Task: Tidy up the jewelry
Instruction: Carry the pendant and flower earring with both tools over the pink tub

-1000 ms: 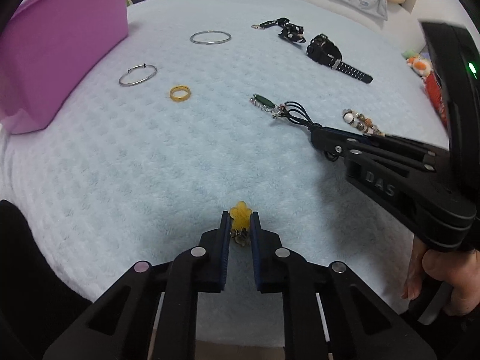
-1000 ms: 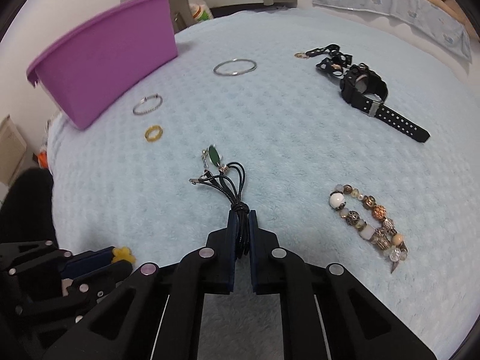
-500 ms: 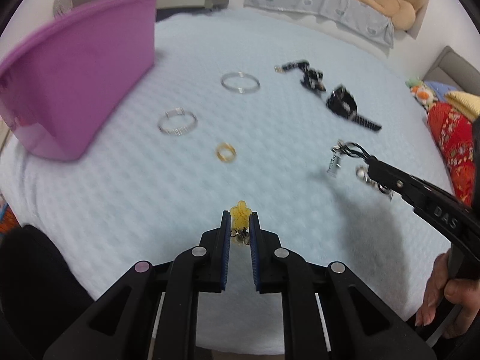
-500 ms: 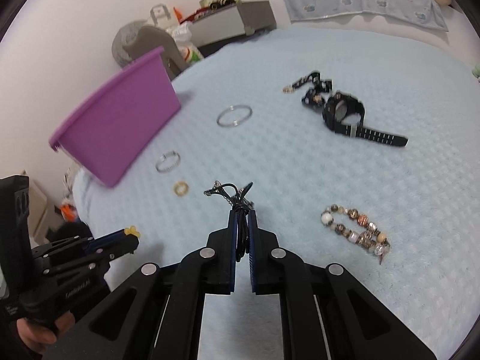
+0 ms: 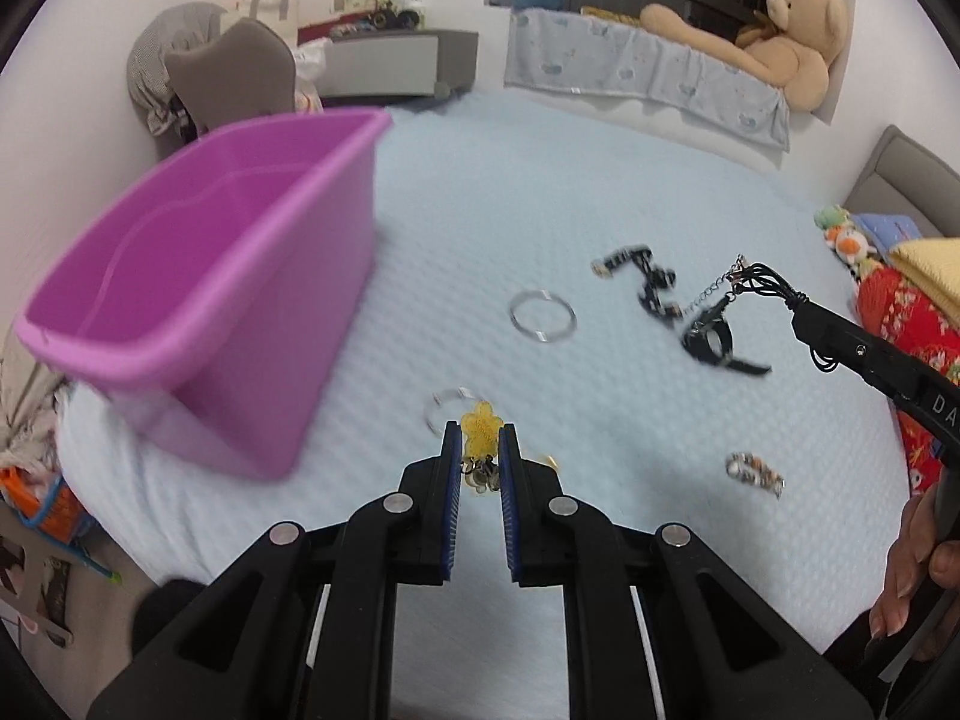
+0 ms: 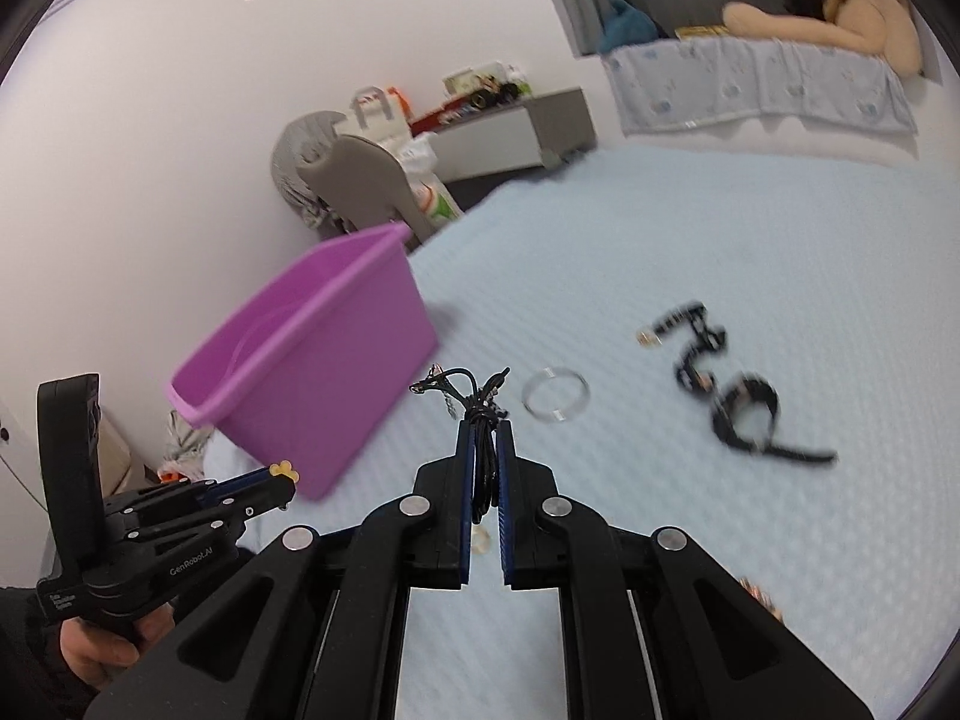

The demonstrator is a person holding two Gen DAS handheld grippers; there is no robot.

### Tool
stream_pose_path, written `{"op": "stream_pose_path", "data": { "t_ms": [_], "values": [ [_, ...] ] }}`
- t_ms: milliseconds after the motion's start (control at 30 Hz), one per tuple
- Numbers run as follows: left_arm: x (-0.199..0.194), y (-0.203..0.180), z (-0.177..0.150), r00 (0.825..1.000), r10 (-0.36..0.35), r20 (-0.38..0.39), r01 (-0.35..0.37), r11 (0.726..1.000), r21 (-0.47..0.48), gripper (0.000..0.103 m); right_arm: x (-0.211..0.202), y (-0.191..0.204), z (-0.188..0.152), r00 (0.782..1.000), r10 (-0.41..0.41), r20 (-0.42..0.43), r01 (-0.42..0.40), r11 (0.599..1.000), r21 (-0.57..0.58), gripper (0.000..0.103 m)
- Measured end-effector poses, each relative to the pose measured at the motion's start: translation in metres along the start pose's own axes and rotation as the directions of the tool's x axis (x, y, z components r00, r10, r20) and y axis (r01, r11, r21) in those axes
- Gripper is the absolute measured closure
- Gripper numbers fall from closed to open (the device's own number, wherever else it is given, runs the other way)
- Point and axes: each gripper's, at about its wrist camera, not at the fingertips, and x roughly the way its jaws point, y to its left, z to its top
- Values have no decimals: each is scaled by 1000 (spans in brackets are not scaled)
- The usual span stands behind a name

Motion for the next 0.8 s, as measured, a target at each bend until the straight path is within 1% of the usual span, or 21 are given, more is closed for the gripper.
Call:
{"op": "stream_pose_path", "data": {
  "t_ms": [100, 200, 300, 467, 667, 800],
  "values": [
    [-12, 21, 23, 999, 7, 34, -6, 1000, -17, 91, 10, 18, 20, 1000, 21, 9, -20, 1000, -20, 96],
    [-19, 39, 39, 999, 15, 45, -14, 999, -31, 91, 22, 37, 38, 999, 44, 11, -44, 998, -42, 96],
    [-25, 62, 56, 997, 47, 63, -43, 998, -51, 91, 39, 62, 56, 997, 83, 9, -82, 994, -68, 96],
    [-31, 110, 80, 991, 101, 93, -90, 989, -118, 91, 71, 105, 81, 991, 133, -15, -134, 983, -124, 96],
    [-23, 155, 96, 984, 160, 83, -147, 978, -149, 90, 120, 156, 105, 981, 183, -68, -192, 966, -174, 96],
    [-12, 180, 104, 981, 185, 66, -171, 969, -176, 90, 153, 181, 113, 975, 192, -113, -211, 958, -195, 96]
  ]
}}
